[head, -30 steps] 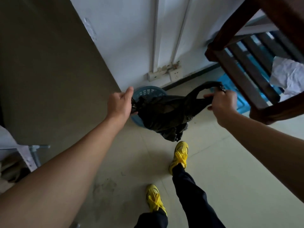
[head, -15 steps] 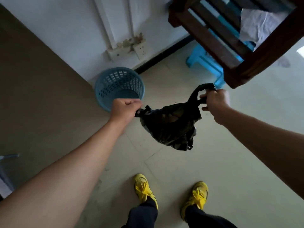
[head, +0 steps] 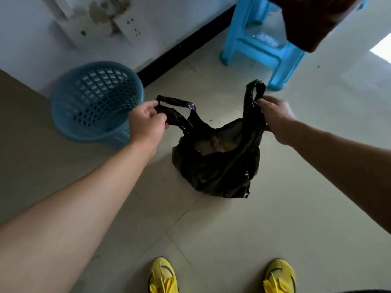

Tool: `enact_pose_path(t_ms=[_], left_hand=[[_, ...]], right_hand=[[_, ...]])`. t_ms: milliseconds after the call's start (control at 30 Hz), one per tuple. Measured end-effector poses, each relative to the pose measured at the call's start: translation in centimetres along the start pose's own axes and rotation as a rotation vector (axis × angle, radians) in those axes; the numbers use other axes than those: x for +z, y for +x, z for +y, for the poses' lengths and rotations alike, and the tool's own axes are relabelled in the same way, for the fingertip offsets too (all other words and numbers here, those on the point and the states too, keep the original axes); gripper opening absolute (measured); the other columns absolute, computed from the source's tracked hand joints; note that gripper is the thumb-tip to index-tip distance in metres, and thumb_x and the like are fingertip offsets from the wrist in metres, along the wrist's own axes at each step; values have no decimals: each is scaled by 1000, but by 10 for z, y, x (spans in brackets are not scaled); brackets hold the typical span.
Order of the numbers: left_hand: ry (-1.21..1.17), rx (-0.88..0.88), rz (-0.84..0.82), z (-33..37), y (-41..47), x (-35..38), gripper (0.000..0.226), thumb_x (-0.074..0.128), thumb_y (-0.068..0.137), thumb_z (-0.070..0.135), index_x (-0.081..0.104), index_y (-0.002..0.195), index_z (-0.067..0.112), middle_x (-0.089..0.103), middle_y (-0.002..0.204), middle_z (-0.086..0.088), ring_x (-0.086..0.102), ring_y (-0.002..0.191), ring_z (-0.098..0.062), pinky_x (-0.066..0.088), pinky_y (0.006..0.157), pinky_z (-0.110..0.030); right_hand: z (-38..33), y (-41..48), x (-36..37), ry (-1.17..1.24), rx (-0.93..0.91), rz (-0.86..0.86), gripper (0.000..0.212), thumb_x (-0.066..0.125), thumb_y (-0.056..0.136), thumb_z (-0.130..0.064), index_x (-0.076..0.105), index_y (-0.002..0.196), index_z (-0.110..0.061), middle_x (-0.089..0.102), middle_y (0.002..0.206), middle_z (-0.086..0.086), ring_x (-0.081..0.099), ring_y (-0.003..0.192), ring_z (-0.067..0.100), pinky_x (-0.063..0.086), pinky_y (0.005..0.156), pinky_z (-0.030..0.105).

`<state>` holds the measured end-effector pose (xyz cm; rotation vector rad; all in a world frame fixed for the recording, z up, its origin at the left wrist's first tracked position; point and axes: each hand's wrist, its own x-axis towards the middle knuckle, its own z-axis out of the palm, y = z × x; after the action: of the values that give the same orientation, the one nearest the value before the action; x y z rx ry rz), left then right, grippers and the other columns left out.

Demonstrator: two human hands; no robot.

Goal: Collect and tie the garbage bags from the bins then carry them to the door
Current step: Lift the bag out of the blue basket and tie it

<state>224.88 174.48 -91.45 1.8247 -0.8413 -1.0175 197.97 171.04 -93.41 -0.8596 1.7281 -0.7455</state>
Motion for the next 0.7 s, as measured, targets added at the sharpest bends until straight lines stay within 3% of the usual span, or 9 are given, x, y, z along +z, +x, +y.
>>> enact_pose_path(t_ms=[67,133,233,300,367,433,500,567,700], left_hand=[[-49,43,19,-11,14,11,38,48,82,-8,52,116,9,63,84,-4,64,75,-19,55,64,-27],[-50,72,-17,-25,28,19,32,45,82,-6,48,110,10,63,81,-7,59,71,-18,50,60,-28],[89,112,-244,-46,47,29,29,52,74,2,56,100,12,63,90,-10,56,79,-18,46,61,-27],[275,144,-470,-60,55,32,51,56,59,10,57,110,18,61,109,-11,56,92,-19,47,73,-29],[554,122,-710,-66,66,36,83,66,55,9,45,133,24,51,131,-7,49,119,-19,44,95,-34],[823,117,-888,-74,72,41,101,79,59,7,31,145,31,39,143,2,33,135,-16,38,105,-35],[971,186,-948,-80,73,49,101,87,58,15,35,141,37,37,143,11,27,138,-12,37,108,-36],[947,227,-932,-84,68,56,83,89,57,20,49,129,33,49,135,10,40,131,-11,43,104,-34],[693,283,-862,-87,45,64,31,77,76,7,64,98,24,67,102,3,62,97,-10,48,74,-12]], right_hand=[[17,12,-7,51,-34,-47,29,57,90,-36,63,116,-26,67,90,-4,65,73,10,53,64,26],[31,25,-18,108,-65,-11,34,56,89,-50,65,111,-25,67,92,-7,64,72,8,51,64,24],[41,43,-32,113,-75,-6,47,50,85,-67,63,106,-26,65,87,-6,62,75,11,48,73,29],[51,50,-36,60,-106,-38,50,46,83,-73,63,98,-28,64,84,-6,61,78,13,46,78,34],[61,62,-40,12,-150,-66,50,46,83,-73,65,94,-28,66,83,-7,61,83,14,46,85,39],[71,68,-44,-39,-185,-124,42,45,90,-63,66,92,-25,67,82,-5,61,83,16,46,87,41],[74,66,-50,-159,-170,-247,32,43,97,-43,64,87,-22,66,81,-3,60,79,16,45,84,41],[73,58,-59,-272,-120,-364,25,43,99,-27,63,91,-17,67,84,-2,62,80,16,47,87,43],[74,35,-86,-402,-5,-384,26,41,96,2,63,98,-11,74,81,-3,65,84,18,47,91,51]])
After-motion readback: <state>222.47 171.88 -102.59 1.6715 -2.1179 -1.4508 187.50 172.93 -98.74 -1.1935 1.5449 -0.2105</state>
